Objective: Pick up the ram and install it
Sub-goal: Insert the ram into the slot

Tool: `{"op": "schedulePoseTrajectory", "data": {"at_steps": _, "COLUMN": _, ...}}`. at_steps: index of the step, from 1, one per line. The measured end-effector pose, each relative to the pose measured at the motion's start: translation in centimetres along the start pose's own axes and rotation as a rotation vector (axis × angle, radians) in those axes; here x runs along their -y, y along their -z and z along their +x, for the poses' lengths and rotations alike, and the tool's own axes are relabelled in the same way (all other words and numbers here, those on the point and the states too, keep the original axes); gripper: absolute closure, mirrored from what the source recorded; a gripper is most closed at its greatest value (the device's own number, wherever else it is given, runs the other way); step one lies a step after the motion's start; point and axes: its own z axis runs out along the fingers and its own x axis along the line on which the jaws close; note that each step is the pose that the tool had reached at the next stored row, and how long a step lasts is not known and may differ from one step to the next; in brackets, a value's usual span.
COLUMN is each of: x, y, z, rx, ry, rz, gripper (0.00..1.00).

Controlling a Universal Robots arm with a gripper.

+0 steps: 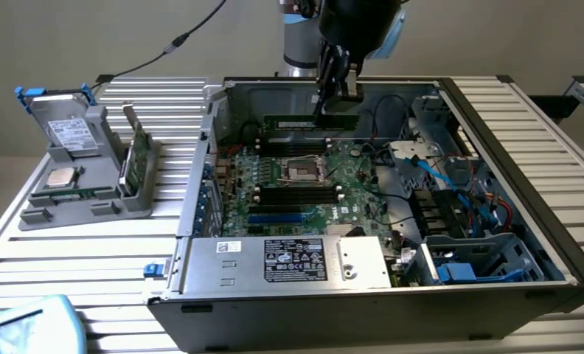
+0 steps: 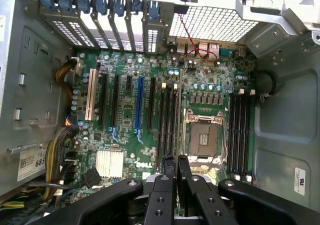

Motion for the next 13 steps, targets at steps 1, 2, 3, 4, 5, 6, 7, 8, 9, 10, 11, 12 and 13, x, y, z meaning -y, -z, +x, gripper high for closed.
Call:
{"op": "schedulePoseTrajectory", "data": {"at_steps": 1, "x": 0.0, "y": 0.0, "z": 0.0, "rx": 0.0, "ry": 0.0, "rz": 0.0, "gripper": 0.86}}
{"op": "schedulePoseTrajectory", "data": {"at_steps": 2, "x": 0.0, "y": 0.0, "z": 0.0, "rx": 0.0, "ry": 0.0, "rz": 0.0, "gripper": 0.86}}
{"op": "schedulePoseTrajectory", "data": {"at_steps": 3, "x": 0.0, "y": 0.0, "z": 0.0, "rx": 0.0, "ry": 0.0, "rz": 0.0, "gripper": 0.86}}
{"op": "schedulePoseTrajectory", "data": {"at_steps": 4, "x": 0.0, "y": 0.0, "z": 0.0, "rx": 0.0, "ry": 0.0, "rz": 0.0, "gripper": 0.86}}
{"op": "schedulePoseTrajectory", "data": {"at_steps": 5, "x": 0.02, "y": -0.11, "z": 0.0, "rx": 0.0005, "ry": 0.0, "rz": 0.0002, "gripper": 0.86}}
{"op": "schedulePoseTrajectory", "data": {"at_steps": 6, "x": -0.03, "y": -0.29, "z": 0.0, "rx": 0.0004, "ry": 0.0, "rz": 0.0002, "gripper": 0.86}}
{"op": "schedulePoseTrajectory", "data": {"at_steps": 7, "x": -0.15, "y": -0.49, "z": 0.0, "rx": 0.0002, "ry": 0.0, "rz": 0.0002, "gripper": 0.86}}
{"op": "schedulePoseTrajectory", "data": {"at_steps": 8, "x": -0.26, "y": -0.68, "z": 0.0, "rx": 0.0, "ry": 0.0, "rz": 0.0001, "gripper": 0.86}}
{"op": "schedulePoseTrajectory", "data": {"at_steps": 9, "x": -0.4, "y": -0.89, "z": -0.1, "rx": 0.0, "ry": 0.0, "rz": 0.0001, "gripper": 0.86}}
{"op": "schedulePoseTrajectory", "data": {"at_steps": 10, "x": -0.55, "y": -1.09, "z": -0.1, "rx": 0.0001, "ry": 0.0, "rz": 0.0001, "gripper": 0.86}}
{"op": "schedulePoseTrajectory", "data": {"at_steps": 11, "x": -0.71, "y": -1.31, "z": -0.1, "rx": 0.0, "ry": 0.0, "rz": 0.0001, "gripper": 0.86}}
{"op": "schedulePoseTrajectory", "data": {"at_steps": 12, "x": -0.87, "y": -1.52, "z": -0.2, "rx": 0.0, "ry": 0.0, "rz": 0.0001, "gripper": 0.86}}
{"op": "schedulePoseTrajectory", "data": {"at_steps": 13, "x": -1.01, "y": -1.73, "z": -0.2, "rx": 0.0001, "ry": 0.0, "rz": 0.0001, "gripper": 0.86}}
